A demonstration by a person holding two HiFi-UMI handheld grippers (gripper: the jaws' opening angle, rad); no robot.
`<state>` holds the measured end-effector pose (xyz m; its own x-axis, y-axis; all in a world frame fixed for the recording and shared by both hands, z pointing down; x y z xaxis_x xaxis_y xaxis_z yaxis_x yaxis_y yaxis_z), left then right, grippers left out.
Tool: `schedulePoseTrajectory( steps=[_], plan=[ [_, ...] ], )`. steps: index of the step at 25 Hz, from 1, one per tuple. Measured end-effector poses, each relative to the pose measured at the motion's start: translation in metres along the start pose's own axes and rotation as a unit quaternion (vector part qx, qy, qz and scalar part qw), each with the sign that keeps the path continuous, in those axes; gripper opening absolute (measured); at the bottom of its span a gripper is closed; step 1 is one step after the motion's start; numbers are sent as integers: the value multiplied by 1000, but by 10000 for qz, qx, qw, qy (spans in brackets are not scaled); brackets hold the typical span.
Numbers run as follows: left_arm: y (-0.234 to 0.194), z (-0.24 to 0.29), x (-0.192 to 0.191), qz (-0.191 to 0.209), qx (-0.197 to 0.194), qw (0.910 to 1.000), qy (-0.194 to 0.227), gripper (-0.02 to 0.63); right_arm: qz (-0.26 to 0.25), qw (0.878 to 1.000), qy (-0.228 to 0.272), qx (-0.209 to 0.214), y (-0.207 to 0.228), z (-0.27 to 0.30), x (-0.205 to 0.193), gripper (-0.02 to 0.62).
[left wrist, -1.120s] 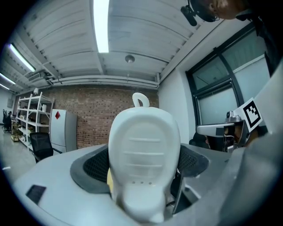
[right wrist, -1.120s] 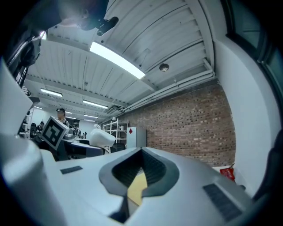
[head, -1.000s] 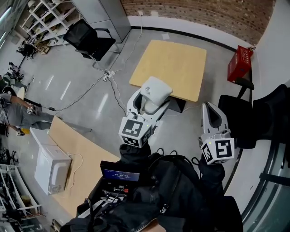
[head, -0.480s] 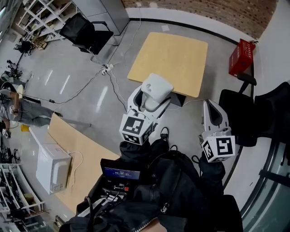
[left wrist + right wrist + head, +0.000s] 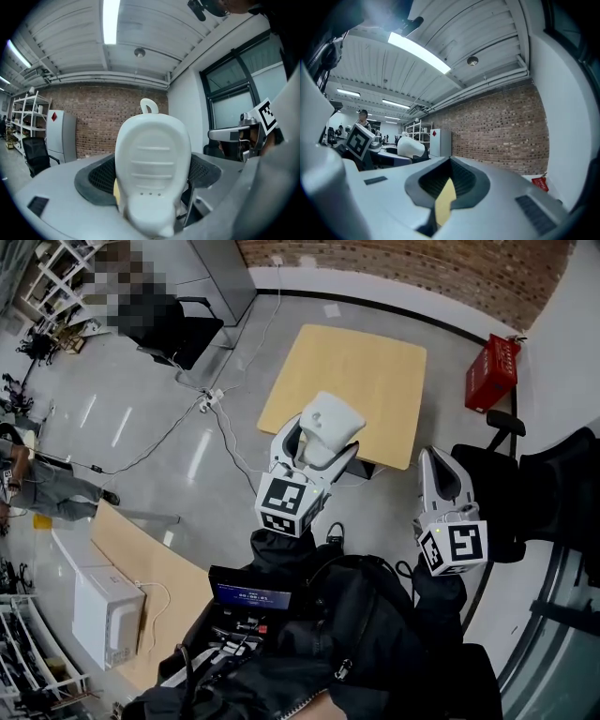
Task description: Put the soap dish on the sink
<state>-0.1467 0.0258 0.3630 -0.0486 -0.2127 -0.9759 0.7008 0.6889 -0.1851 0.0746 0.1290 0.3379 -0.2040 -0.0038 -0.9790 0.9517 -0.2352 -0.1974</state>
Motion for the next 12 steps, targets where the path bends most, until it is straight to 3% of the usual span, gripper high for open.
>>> schedulePoseTrajectory(
  steps=[12],
  plan=[
    [-48,40,3,-17,-250,9995,-190,459,-56,9999,-151,4,-4,65,4,6]
  ],
)
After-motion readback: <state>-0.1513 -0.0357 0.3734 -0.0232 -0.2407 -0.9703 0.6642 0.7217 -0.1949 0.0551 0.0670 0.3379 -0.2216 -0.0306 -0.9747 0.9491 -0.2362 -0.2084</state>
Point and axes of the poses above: the fingertips, and each gripper's own axes: z forward along the fingers, y to its right, x out of its top, the point moved 8 cm from there along -z, backward along the fingers, and after that the axes turned 11 degrees about -z, right-handed, at the moved point
